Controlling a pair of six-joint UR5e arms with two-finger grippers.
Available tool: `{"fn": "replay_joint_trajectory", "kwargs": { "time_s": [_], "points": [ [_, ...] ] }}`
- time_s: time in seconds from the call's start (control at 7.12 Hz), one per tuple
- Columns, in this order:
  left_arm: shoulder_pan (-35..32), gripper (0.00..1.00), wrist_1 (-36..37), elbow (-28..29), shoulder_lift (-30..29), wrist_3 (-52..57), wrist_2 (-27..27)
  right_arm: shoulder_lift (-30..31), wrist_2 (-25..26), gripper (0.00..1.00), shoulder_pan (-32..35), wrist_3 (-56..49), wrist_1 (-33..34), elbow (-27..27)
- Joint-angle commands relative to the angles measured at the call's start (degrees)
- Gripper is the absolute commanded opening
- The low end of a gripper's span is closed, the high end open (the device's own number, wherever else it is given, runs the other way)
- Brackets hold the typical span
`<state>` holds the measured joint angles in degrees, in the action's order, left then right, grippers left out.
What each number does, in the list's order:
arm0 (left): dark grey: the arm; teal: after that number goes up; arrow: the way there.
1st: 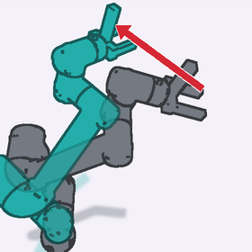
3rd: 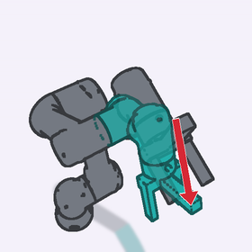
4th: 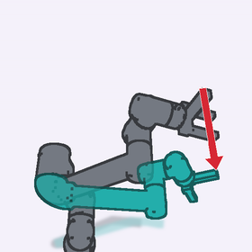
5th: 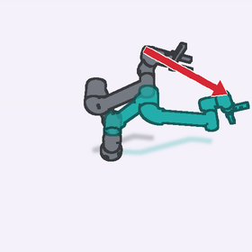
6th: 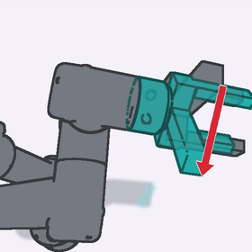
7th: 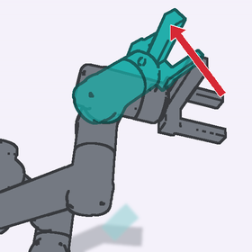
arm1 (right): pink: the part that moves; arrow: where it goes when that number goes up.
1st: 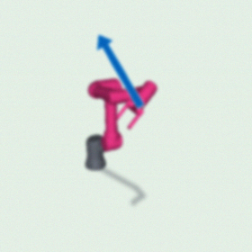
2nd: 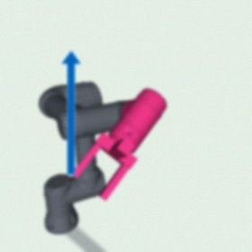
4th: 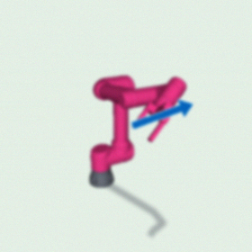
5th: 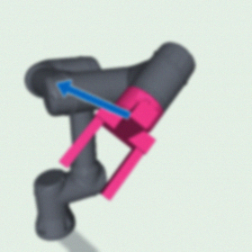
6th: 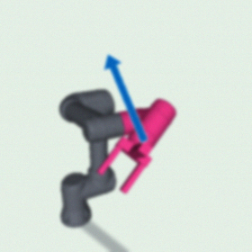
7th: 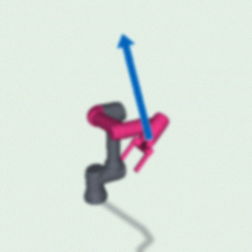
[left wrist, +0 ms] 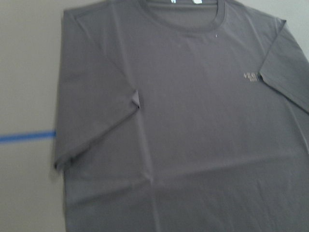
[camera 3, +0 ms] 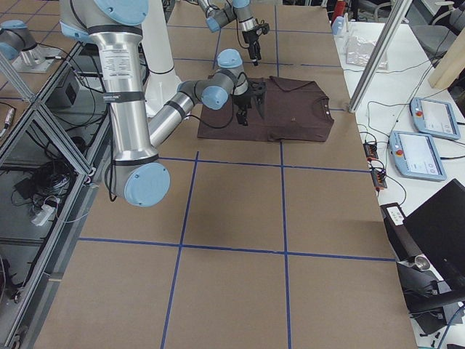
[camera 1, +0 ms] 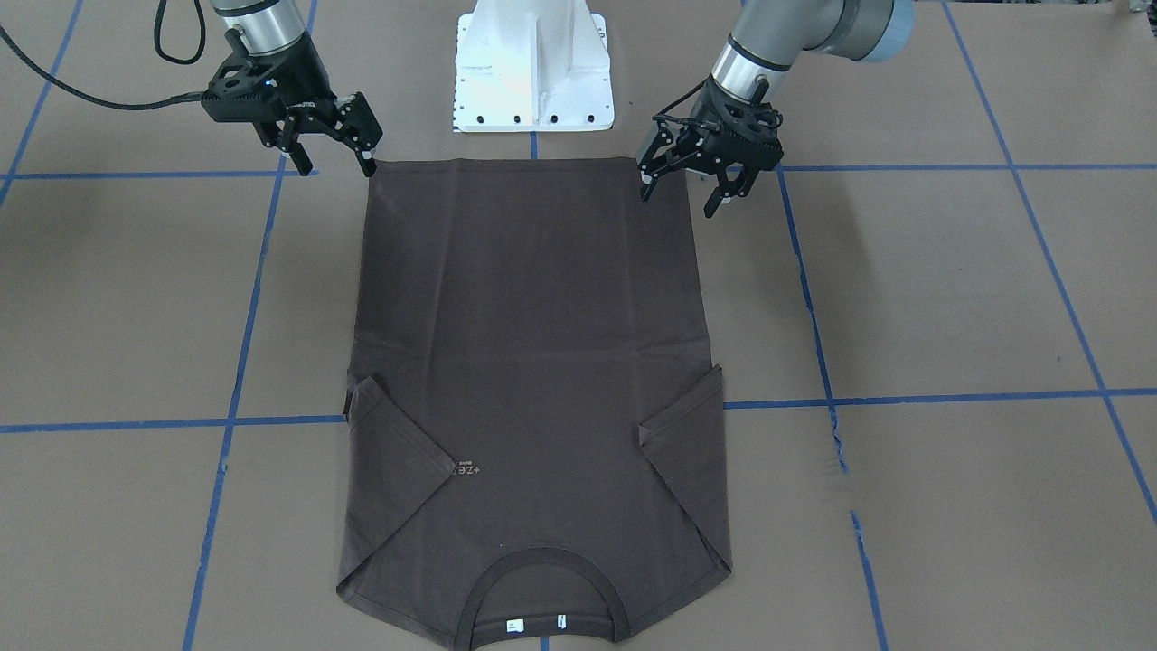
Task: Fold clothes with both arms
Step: 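Move both grippers to the shirt hem nearest the robot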
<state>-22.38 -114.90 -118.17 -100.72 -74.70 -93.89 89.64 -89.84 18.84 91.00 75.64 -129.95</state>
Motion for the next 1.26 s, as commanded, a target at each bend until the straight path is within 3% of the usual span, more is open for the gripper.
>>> {"fn": "replay_joint_trajectory", "kwargs": {
  "time_s": [0.0, 0.42, 1.12],
  "points": [
    [6.80, 0.55, 0.03, -1.10, 4.54, -11.11, 2.66, 6.32, 5.10, 0.95, -6.17, 2.16, -5.68, -0.30],
    [13.66, 0.53, 1.17, -0.66, 6.93, -14.40, 6.24, 6.42, 6.25, 0.96, -7.42, 2.25, -5.68, -0.30],
    [16.67, 0.46, 1.96, 0.40, 6.94, -17.67, 6.62, 6.51, 6.25, 0.96, -7.42, 2.34, -5.68, -0.30]
  ]
}}
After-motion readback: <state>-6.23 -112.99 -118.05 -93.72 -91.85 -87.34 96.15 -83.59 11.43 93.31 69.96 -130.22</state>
